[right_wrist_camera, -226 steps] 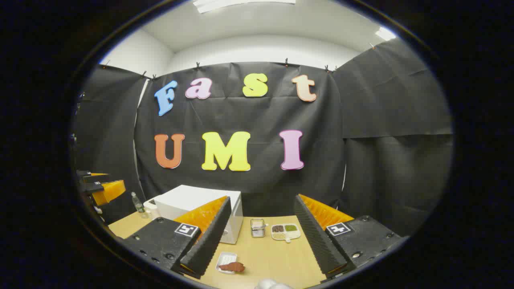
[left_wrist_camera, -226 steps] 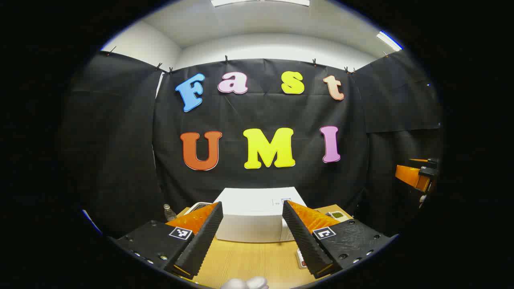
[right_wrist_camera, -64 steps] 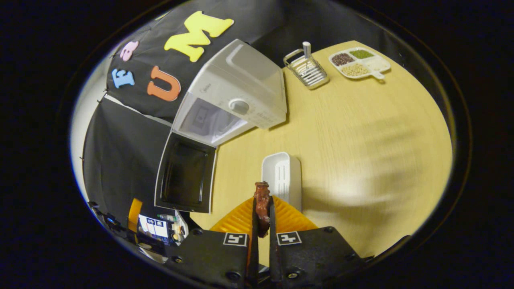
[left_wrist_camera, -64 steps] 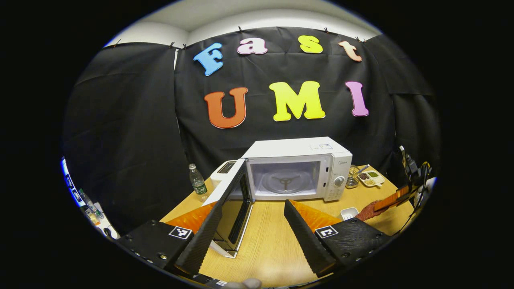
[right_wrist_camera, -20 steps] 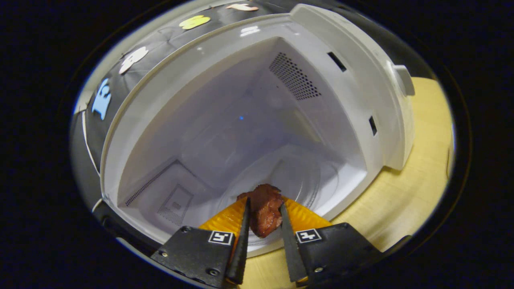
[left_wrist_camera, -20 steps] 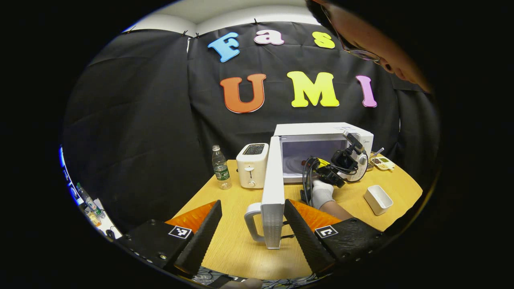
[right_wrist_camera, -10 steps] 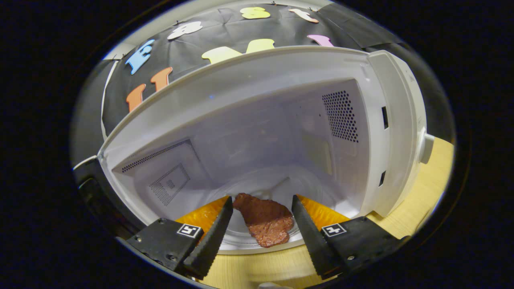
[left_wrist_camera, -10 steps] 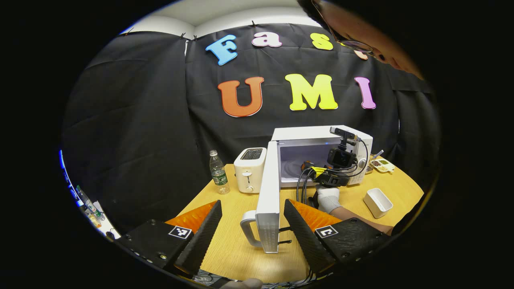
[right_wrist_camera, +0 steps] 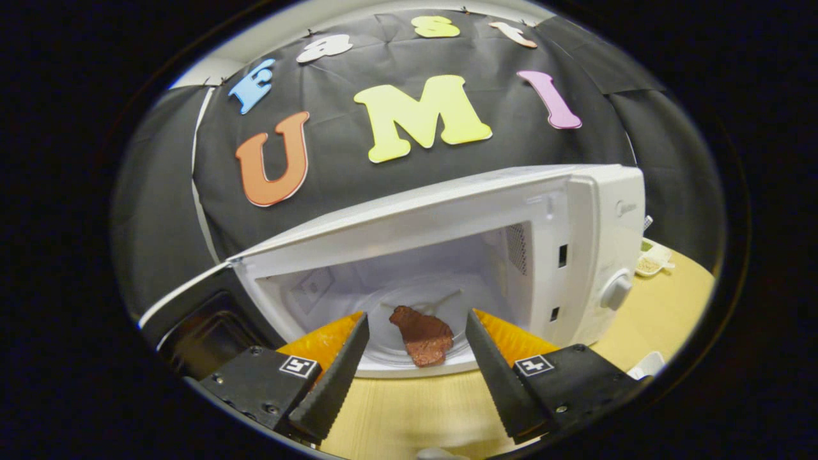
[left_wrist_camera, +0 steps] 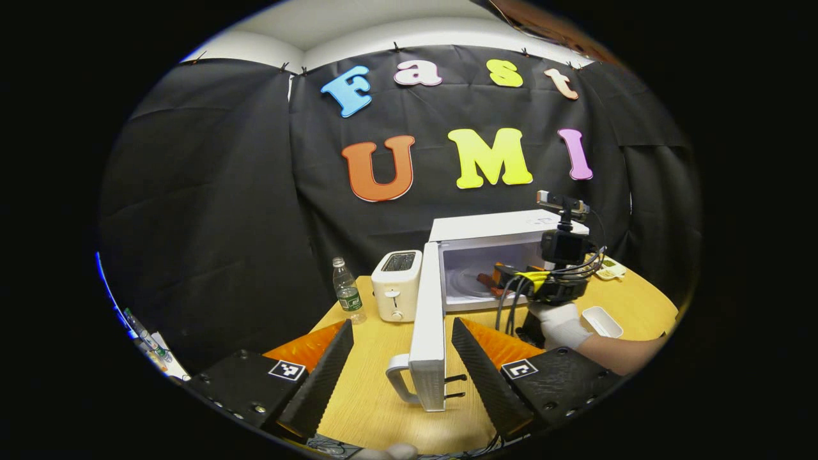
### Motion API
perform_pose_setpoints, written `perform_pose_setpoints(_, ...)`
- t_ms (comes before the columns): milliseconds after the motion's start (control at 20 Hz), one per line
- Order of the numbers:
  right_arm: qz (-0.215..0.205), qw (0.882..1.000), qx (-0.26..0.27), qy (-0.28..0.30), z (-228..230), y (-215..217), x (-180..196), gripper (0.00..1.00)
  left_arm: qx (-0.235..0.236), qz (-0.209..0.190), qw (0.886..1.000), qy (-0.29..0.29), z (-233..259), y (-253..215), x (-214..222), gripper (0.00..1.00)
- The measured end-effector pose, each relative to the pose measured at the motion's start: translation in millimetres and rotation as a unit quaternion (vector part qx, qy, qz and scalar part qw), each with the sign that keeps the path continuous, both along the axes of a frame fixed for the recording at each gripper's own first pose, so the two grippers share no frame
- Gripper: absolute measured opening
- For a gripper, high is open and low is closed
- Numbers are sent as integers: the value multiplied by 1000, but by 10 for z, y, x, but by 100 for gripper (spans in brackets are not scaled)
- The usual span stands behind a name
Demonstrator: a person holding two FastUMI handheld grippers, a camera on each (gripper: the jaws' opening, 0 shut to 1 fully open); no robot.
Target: Open the microwave oven with the left hand, put the food in, and close the microwave oven.
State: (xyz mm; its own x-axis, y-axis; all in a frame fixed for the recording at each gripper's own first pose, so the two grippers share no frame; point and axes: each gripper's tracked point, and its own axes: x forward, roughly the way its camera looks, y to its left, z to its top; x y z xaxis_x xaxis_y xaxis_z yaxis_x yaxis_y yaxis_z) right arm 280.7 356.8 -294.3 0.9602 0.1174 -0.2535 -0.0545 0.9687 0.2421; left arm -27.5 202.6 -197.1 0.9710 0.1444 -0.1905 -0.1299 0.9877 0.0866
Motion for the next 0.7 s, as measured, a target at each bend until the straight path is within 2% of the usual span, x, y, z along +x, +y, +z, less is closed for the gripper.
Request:
perform_pose_setpoints(150,19,1000,-19,12,260,-236,-427,90,-8,-1,1000,-9,120,52,1,95)
perform_pose_setpoints(350,51,995,-81,31,531,-684,-1061,90,-12,1,1000,-21,238,133,-20,95)
perform_pose_setpoints(550,53,991,-121,17,906,-1207,-1647,90,5,12,999,-40,399,381,75,95)
perform_pose_setpoints(700,45,990,-131,23,998,-1637,-2033,91,4,26,999,-45,356,530,111,95)
